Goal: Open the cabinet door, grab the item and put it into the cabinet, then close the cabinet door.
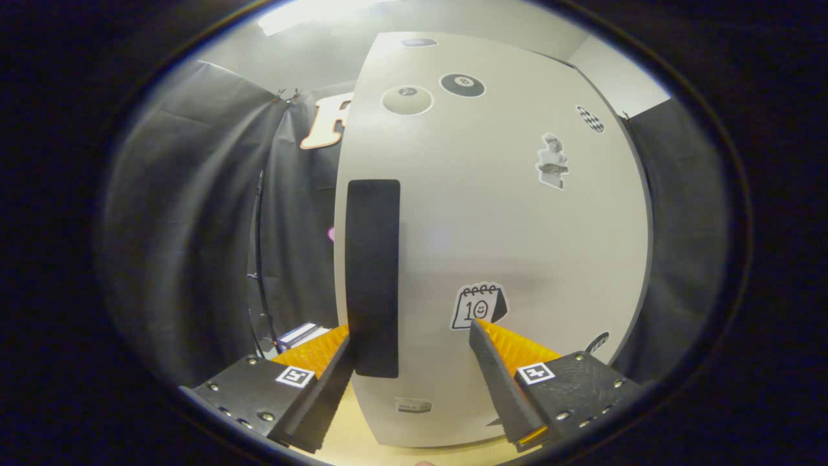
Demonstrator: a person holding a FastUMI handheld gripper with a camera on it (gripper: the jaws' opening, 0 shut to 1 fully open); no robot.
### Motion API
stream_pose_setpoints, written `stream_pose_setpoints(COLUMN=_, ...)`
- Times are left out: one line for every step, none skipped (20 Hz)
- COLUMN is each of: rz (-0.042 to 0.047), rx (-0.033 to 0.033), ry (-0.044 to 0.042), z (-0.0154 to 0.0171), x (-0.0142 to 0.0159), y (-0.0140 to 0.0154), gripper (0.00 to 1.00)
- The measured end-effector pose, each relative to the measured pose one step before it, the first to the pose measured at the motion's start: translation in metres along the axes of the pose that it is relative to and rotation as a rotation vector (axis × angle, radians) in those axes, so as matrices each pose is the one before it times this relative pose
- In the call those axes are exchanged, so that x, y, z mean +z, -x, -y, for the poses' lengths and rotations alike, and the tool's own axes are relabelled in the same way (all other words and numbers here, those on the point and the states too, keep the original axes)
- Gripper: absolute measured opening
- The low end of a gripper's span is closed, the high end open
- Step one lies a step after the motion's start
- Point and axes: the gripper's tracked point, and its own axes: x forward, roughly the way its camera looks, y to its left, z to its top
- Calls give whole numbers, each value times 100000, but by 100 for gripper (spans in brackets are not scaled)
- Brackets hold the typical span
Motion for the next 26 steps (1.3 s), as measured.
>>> stream_pose_setpoints(rz=737, rx=-1495, ry=204, z=123, x=11, y=-513, gripper=98)
stream_pose_setpoints(rz=487, rx=-1039, ry=429, z=87, x=-12, y=-283, gripper=98)
stream_pose_setpoints(rz=442, rx=-848, ry=450, z=64, x=-72, y=-294, gripper=98)
stream_pose_setpoints(rz=31, rx=-510, ry=253, z=37, x=-66, y=-180, gripper=98)
stream_pose_setpoints(rz=192, rx=-622, ry=175, z=-40, x=-43, y=-154, gripper=98)
stream_pose_setpoints(rz=-268, rx=-481, ry=163, z=-15, x=3, y=-38, gripper=99)
stream_pose_setpoints(rz=-203, rx=-693, ry=220, z=42, x=-37, y=-153, gripper=99)
stream_pose_setpoints(rz=-262, rx=-761, ry=74, z=58, x=-106, y=-152, gripper=99)
stream_pose_setpoints(rz=617, rx=-426, ry=563, z=-32, x=131, y=176, gripper=99)
stream_pose_setpoints(rz=-229, rx=-529, ry=489, z=-27, x=-182, y=-117, gripper=99)
stream_pose_setpoints(rz=709, rx=-266, ry=256, z=-66, x=115, y=-5, gripper=99)
stream_pose_setpoints(rz=-552, rx=-102, ry=-499, z=27, x=-130, y=-4, gripper=99)
stream_pose_setpoints(rz=-643, rx=417, ry=-1039, z=-48, x=-1, y=40, gripper=99)
stream_pose_setpoints(rz=-1419, rx=617, ry=-1242, z=-73, x=-118, y=215, gripper=99)
stream_pose_setpoints(rz=-37, rx=-163, ry=-1033, z=12, x=30, y=393, gripper=99)
stream_pose_setpoints(rz=1176, rx=-263, ry=-2, z=-96, x=325, y=679, gripper=99)
stream_pose_setpoints(rz=1994, rx=-869, ry=739, z=84, x=562, y=785, gripper=99)
stream_pose_setpoints(rz=1320, rx=-294, ry=746, z=-54, x=509, y=1002, gripper=99)
stream_pose_setpoints(rz=299, rx=-316, ry=139, z=-26, x=391, y=929, gripper=99)
stream_pose_setpoints(rz=-708, rx=-384, ry=-265, z=107, x=155, y=967, gripper=99)
stream_pose_setpoints(rz=-639, rx=-446, ry=-503, z=201, x=208, y=939, gripper=99)
stream_pose_setpoints(rz=-78, rx=-494, ry=-303, z=224, x=261, y=1048, gripper=99)
stream_pose_setpoints(rz=-352, rx=-798, ry=84, z=368, x=193, y=1141, gripper=99)
stream_pose_setpoints(rz=-115, rx=-958, ry=420, z=416, x=216, y=1206, gripper=99)
stream_pose_setpoints(rz=-490, rx=-1172, ry=493, z=515, x=84, y=1224, gripper=99)
stream_pose_setpoints(rz=-635, rx=-1016, ry=550, z=496, x=86, y=1249, gripper=99)
